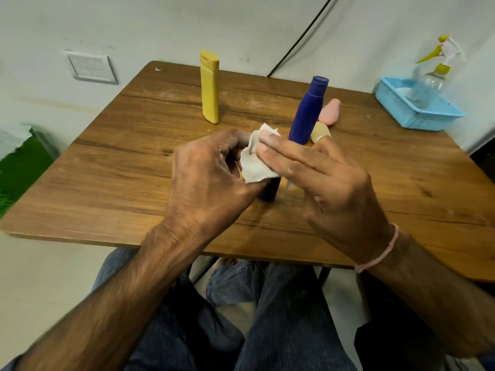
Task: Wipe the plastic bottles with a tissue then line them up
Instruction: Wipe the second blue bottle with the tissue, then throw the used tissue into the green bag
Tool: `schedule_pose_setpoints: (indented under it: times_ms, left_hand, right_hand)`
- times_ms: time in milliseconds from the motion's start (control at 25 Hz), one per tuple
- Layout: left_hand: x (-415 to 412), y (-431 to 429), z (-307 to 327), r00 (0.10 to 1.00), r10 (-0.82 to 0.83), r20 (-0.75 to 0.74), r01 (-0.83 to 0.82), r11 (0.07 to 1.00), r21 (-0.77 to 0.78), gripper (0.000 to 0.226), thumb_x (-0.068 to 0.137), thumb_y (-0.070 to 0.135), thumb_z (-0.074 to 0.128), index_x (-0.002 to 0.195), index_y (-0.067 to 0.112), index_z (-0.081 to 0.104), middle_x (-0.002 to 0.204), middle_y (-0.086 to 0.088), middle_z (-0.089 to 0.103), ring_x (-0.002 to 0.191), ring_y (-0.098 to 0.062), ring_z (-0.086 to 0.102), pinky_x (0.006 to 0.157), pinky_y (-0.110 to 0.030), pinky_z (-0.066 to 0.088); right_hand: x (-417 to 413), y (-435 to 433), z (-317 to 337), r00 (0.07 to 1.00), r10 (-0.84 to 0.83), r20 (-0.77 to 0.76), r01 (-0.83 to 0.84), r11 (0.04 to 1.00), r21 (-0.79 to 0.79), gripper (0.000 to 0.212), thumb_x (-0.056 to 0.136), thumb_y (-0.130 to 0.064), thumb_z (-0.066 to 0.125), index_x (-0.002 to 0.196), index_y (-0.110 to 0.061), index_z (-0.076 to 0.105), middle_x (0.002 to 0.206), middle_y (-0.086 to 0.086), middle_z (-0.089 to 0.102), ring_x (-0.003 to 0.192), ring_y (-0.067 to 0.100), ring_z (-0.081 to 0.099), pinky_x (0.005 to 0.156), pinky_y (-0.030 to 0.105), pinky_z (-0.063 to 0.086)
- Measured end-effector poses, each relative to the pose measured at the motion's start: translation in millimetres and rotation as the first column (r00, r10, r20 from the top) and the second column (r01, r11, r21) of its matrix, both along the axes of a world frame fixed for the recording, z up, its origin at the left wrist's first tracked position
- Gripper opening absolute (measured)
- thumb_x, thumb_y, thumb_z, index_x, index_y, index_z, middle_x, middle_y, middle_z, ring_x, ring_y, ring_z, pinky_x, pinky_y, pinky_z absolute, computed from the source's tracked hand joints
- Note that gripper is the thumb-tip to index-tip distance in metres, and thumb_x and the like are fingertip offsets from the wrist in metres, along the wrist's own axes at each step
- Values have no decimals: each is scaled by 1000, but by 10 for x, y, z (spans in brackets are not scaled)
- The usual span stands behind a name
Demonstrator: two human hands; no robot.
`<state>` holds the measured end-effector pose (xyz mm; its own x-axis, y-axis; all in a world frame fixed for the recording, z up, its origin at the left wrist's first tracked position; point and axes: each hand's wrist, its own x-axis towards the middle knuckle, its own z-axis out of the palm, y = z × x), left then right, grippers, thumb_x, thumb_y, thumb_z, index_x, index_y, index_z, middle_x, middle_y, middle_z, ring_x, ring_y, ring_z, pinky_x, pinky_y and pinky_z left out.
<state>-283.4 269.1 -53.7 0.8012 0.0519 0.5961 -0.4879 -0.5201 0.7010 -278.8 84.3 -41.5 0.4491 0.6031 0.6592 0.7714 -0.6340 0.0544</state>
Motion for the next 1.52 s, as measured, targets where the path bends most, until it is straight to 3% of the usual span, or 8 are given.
schedule_pose_setpoints:
  times_ms: [120,240,360,520,760,920,1080,1520]
  left_hand:
    - [19,-78,35,999,9,-37,-9,1000,-16,24,76,37,85,95,26,74,63,11,65,55,-6,60,50,-10,42]
    - [82,-64,68,997,32,-73,-33,999,-12,24,77,40,83,96,29,74,63,10,66,55,-7,59,52,-12,43]
    - [162,-54,79,996,21,-92,-22,1000,-6,25,77,43,82,96,30,72,65,9,65,56,-8,59,53,-17,45]
    - [295,-94,92,997,-17,-75,20,999,38,27,79,42,81,96,25,69,67,9,62,55,-3,55,54,-13,42]
    - [704,-178,192,992,-66,-105,71,996,52,30,79,39,81,101,21,69,73,9,65,59,2,55,58,-11,42]
    - [855,-180,156,989,-46,-140,51,998,35,33,79,47,79,102,26,68,70,11,63,61,4,55,62,-18,44]
    - [866,-177,123,989,-54,-139,59,998,31,34,79,45,80,104,26,69,66,12,61,62,4,57,63,-18,45]
    - [796,86,-1,985,-71,-157,68,997,-24,36,87,41,73,118,25,66,69,11,64,62,7,58,59,-10,42]
  right_hand:
    - [154,-77,30,991,-110,-80,120,983,136,47,89,11,46,132,-1,61,139,13,59,103,37,65,90,44,54]
    - [148,-139,23,963,-58,-263,168,892,420,41,85,17,54,117,-2,71,127,11,68,121,19,64,92,40,58]
    - [102,-189,-51,873,56,-484,280,756,592,25,87,7,63,106,-5,75,120,5,72,114,13,67,86,42,60]
    - [94,-327,-174,720,220,-658,441,587,679,22,85,-18,73,105,-9,77,123,5,71,123,12,62,101,50,51]
    - [42,-278,-209,633,369,-680,611,301,732,12,83,-2,74,95,-5,74,89,12,77,73,17,73,67,22,59]
    - [-21,-165,-211,518,543,-661,705,167,689,26,81,2,71,106,0,66,88,15,76,68,18,70,62,23,58]
    - [0,-11,-218,391,673,-627,771,132,623,34,74,-7,74,107,-4,68,82,8,71,64,11,63,64,23,51]
    - [92,348,-177,277,782,-558,795,140,591,29,79,-1,63,107,0,69,103,15,75,82,18,73,80,29,60]
